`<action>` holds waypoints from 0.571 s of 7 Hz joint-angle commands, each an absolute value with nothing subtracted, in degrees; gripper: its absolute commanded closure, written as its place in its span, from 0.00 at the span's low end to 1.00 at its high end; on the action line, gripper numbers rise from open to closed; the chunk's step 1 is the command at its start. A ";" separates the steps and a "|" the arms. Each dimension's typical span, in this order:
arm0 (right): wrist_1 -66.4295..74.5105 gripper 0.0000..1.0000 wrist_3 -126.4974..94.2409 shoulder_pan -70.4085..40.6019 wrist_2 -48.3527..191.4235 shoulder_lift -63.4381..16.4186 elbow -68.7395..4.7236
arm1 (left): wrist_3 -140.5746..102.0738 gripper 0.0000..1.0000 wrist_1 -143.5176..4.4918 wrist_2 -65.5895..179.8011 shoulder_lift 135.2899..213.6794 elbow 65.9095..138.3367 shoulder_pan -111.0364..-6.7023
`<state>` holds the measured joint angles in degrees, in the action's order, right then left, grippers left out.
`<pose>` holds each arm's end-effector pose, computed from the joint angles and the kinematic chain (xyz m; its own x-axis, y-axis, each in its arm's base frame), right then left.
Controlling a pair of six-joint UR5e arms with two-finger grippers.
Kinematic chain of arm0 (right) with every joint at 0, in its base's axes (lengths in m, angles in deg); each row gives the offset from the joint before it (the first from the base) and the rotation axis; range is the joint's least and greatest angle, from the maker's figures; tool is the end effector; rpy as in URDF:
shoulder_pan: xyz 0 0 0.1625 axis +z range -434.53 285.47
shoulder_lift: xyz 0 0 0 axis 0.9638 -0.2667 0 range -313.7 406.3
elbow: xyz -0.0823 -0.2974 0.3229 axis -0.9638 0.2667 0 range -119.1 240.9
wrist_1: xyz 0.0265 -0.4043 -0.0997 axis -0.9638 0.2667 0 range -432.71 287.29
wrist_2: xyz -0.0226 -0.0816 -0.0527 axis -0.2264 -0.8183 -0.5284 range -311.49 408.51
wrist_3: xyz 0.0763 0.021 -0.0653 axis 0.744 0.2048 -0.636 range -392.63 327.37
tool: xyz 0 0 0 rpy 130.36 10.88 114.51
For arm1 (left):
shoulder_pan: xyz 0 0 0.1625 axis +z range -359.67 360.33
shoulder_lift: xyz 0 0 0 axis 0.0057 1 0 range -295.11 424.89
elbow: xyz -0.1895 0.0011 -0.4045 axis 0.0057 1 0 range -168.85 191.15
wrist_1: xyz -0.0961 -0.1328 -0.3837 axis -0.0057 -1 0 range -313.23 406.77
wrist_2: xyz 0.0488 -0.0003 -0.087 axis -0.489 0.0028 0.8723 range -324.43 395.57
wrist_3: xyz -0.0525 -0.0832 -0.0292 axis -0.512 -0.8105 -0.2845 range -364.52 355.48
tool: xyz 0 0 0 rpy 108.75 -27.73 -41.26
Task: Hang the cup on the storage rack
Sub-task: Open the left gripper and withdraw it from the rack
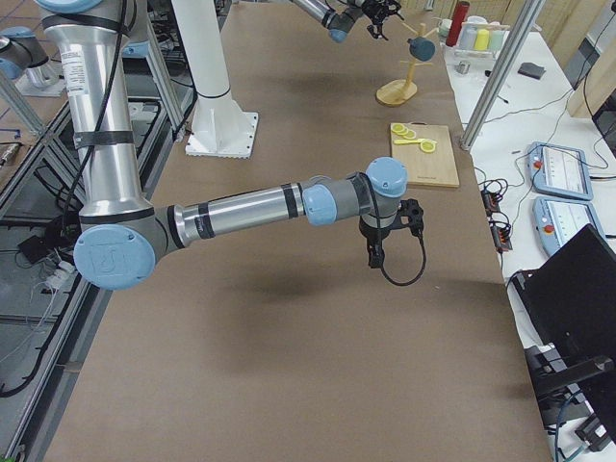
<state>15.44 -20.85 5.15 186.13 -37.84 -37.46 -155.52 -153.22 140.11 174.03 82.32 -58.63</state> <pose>-0.0408 -0.5454 0.5485 0.6485 -0.1222 0.7513 0.0406 0.9912 0.1262 0.2174 -0.5698 0.4544 -0.7058 -0.4689 -0.5309 0.1867 0.5998 -0.7780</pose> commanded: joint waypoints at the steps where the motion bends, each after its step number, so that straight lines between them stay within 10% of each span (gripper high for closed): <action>1: 15.36 0.00 -20.85 5.18 186.06 -37.81 -37.36 | -132.26 0.02 -153.36 146.98 167.75 86.91 -62.75; 4: 14.75 0.00 -21.03 5.79 185.27 -37.73 -37.36 | -84.97 0.02 -151.18 151.41 160.53 86.74 -67.67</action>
